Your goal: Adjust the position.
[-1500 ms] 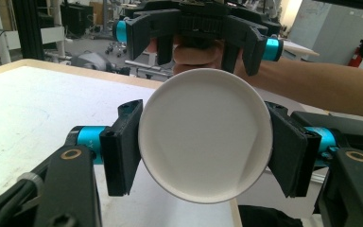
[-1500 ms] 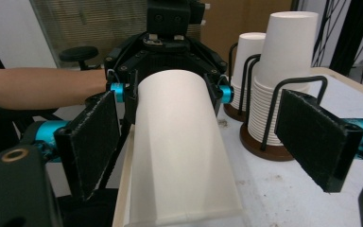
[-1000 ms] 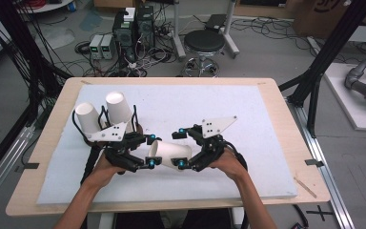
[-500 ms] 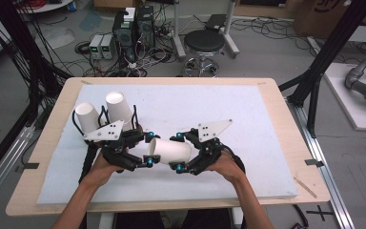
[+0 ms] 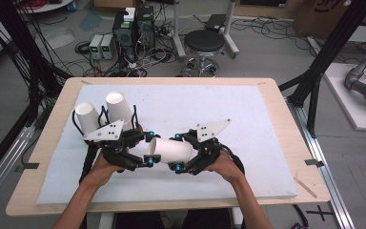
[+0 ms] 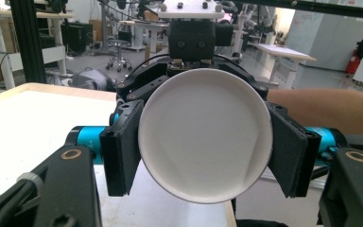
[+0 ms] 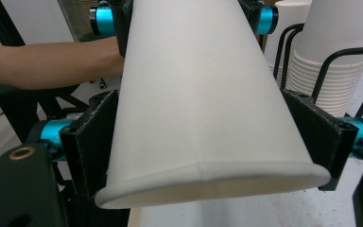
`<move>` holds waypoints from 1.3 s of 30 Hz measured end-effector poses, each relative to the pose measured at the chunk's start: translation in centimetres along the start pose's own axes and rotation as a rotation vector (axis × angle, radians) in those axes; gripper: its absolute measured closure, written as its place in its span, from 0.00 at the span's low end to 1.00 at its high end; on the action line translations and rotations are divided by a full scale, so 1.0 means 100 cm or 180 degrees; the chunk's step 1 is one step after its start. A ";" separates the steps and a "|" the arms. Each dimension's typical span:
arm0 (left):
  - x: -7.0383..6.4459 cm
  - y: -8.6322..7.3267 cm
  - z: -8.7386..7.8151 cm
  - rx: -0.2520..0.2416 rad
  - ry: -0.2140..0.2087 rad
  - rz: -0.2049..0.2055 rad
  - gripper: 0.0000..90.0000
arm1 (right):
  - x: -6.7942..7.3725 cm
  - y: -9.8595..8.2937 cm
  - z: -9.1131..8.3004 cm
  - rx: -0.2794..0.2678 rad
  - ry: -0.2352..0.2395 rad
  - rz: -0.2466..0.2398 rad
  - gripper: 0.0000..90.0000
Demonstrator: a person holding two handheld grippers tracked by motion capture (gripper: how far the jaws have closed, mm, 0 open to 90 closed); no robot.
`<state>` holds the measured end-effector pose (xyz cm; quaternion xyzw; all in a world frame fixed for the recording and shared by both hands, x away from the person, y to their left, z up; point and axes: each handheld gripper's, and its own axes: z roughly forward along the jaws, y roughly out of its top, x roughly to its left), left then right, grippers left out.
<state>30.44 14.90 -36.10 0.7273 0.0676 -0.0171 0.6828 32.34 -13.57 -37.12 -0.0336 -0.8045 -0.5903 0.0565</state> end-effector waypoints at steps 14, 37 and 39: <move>0.000 0.000 0.000 -0.0001 -0.0001 0.0019 0.40 | 0.000 0.000 0.000 0.0036 0.0035 -0.0048 0.36; 0.000 -0.003 -0.005 0.0192 0.0232 -0.0001 0.02 | 0.003 0.001 -0.003 0.0076 -0.0008 -0.0038 0.37; 0.000 -0.003 -0.007 0.0225 0.0315 0.0002 0.02 | 0.002 0.001 -0.003 0.0107 -0.0012 -0.0043 0.37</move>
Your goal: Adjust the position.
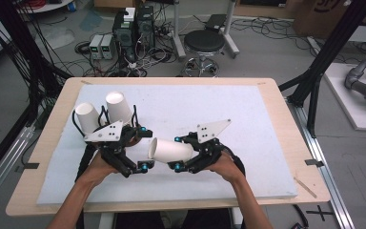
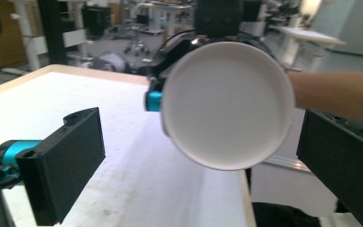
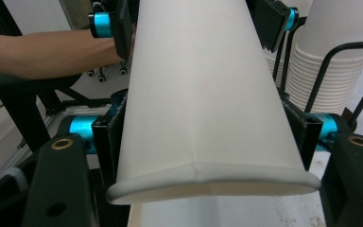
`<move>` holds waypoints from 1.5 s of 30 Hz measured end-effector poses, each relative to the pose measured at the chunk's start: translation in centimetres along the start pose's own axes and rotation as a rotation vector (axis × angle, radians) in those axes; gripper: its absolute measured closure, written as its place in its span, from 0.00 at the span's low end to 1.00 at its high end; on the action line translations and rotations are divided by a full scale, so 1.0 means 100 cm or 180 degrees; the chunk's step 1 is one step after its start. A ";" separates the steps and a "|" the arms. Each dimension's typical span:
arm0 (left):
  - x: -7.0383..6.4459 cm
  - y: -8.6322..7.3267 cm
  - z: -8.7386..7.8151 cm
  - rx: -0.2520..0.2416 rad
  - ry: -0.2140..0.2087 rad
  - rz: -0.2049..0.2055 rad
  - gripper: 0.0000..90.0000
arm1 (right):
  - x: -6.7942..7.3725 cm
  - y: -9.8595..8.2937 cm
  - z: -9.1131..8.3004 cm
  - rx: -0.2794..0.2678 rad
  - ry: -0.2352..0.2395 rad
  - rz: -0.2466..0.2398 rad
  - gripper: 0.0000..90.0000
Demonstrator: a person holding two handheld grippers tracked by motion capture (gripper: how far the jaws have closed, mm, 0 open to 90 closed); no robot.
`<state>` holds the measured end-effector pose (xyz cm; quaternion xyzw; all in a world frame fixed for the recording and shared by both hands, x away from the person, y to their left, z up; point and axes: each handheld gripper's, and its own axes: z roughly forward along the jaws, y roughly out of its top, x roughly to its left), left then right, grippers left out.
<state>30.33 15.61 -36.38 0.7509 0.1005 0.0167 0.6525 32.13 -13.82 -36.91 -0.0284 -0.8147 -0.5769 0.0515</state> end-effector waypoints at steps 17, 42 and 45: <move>0.000 0.021 -0.015 0.1335 0.0099 -0.0002 0.02 | 0.000 0.009 -0.002 0.0489 -0.0121 -0.0015 0.36; 0.006 0.037 -0.002 0.2834 0.0121 0.0076 0.03 | -0.003 0.038 0.010 0.1670 -0.0204 -0.0146 0.36; 0.007 0.035 0.001 0.2872 0.0101 0.0053 0.03 | -0.003 0.041 0.013 0.1802 -0.0197 -0.0164 0.36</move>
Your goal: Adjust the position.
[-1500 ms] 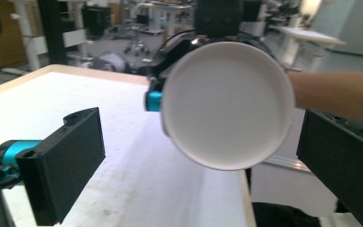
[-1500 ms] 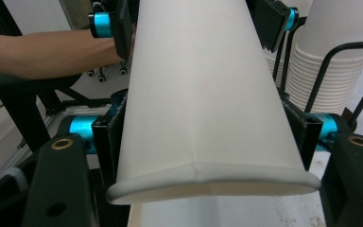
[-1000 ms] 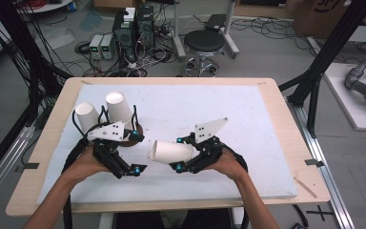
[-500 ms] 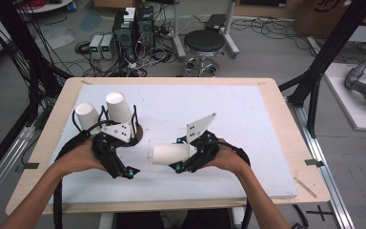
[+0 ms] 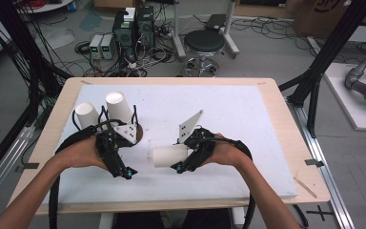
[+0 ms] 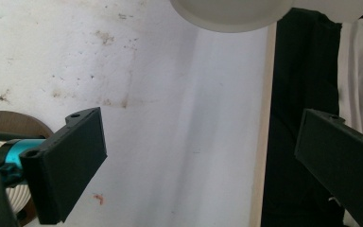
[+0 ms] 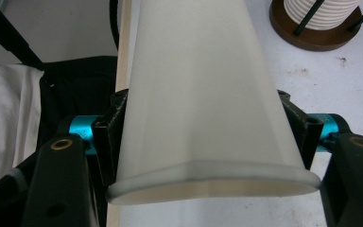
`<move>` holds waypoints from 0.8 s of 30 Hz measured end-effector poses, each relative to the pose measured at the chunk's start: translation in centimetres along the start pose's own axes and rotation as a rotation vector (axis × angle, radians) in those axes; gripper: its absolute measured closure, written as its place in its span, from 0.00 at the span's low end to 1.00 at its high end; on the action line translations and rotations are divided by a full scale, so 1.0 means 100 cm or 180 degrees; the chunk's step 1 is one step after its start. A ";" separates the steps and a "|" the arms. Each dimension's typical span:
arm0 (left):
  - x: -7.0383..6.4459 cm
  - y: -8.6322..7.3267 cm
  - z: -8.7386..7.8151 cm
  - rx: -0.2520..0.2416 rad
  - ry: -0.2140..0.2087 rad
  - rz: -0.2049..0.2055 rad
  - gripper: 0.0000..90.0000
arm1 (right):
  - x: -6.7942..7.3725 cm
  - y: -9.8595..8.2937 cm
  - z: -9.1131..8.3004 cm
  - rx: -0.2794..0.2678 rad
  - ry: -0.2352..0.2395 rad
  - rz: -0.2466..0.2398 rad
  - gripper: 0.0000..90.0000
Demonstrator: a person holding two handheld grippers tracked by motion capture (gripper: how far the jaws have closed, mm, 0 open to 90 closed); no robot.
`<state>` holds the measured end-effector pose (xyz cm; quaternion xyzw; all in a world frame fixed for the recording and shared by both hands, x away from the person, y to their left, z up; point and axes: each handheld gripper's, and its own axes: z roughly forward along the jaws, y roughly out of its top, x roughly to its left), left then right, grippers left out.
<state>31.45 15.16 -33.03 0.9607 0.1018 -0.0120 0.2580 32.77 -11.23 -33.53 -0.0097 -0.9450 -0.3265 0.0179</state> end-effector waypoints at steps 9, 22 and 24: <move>0.000 0.005 0.010 0.0128 -0.0042 0.0026 0.03 | -0.001 0.015 0.009 0.0280 0.0056 -0.0098 0.36; -0.003 0.018 0.023 0.0293 -0.0127 0.0079 0.03 | -0.002 0.027 0.025 0.0565 0.0168 -0.0162 0.36; -0.003 0.019 0.025 0.0315 -0.0137 0.0082 0.03 | -0.002 0.028 0.027 0.0598 0.0186 -0.0179 0.36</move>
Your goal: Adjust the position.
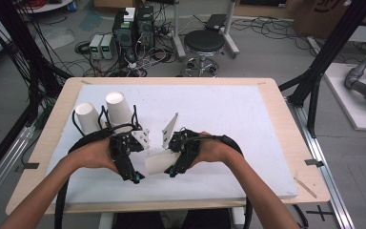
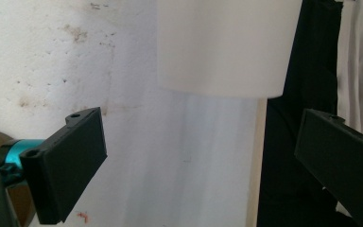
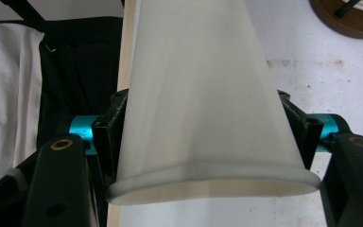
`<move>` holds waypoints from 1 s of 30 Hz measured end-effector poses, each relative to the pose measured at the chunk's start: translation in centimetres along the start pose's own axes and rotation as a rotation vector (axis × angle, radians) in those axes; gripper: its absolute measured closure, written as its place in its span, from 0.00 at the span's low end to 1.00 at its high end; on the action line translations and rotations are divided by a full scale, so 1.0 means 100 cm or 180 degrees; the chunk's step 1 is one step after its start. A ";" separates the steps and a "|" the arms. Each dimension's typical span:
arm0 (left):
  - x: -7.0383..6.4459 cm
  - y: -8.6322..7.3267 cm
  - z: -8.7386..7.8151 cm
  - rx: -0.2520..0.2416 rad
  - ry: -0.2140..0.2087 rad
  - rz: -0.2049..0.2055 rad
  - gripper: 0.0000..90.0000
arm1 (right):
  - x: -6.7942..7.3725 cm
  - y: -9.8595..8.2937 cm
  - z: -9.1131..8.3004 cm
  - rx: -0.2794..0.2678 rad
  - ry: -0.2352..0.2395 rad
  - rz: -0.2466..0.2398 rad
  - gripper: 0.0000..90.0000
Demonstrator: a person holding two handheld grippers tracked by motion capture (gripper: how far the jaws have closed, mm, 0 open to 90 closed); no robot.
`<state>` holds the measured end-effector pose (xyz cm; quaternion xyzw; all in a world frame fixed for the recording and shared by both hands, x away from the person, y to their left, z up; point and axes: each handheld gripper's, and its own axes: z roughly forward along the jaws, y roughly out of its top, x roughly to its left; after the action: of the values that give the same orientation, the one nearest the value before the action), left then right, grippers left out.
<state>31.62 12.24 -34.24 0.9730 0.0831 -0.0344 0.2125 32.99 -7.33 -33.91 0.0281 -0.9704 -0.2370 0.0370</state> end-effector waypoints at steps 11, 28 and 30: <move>-0.001 0.010 0.005 0.0015 -0.0058 0.0054 0.03 | 0.001 0.007 0.003 0.0025 0.0023 -0.0048 0.36; 0.000 0.015 0.012 0.0034 -0.0221 0.0098 0.16 | 0.003 0.009 0.003 0.0000 0.0020 -0.0085 0.36; 0.000 0.015 0.012 0.0024 -0.0227 0.0082 0.17 | 0.003 0.009 0.003 -0.0008 0.0013 -0.0083 0.36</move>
<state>31.84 10.35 -34.73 0.9730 0.0628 -0.0667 0.2121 32.67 -6.40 -33.76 0.0412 -0.9696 -0.2387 0.0360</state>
